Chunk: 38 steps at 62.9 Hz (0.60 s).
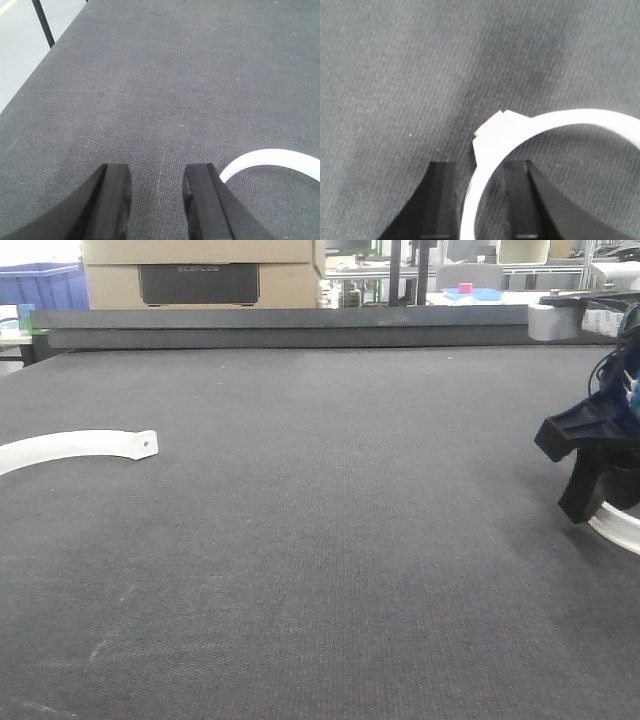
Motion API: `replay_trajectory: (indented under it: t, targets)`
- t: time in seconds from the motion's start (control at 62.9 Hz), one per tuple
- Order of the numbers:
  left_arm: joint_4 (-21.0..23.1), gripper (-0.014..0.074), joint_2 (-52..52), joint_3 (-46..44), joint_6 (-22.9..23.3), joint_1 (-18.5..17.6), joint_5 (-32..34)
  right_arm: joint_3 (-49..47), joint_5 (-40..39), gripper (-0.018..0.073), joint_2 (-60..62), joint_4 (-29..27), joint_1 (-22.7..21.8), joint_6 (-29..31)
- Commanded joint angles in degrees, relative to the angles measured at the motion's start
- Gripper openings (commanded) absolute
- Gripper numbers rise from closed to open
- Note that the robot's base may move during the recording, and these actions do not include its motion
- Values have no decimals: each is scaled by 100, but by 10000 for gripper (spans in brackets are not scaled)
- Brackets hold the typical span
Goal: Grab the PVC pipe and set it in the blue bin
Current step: 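Close the right gripper on the pipe piece's edge and lift it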
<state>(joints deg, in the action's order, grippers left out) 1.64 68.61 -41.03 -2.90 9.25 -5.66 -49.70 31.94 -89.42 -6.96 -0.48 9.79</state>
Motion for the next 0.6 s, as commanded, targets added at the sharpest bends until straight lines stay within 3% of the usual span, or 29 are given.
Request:
replay_trajectory:
  t: [0.0,0.366,0.541,0.588]
  targets:
    - [34,204,3,-41,36,15,132,-58,-94,121,-84,85,9,30]
    - [34,204,3,-41,36,15,132,-58,-180,104,-217,85,13,30]
    - [34,204,3,-41,36,15,132,-58,-194,-158,-217,85,13,30]
    - [52,204,3,-41,36,15,101,-68,-194,-168,-217,85,13,30]
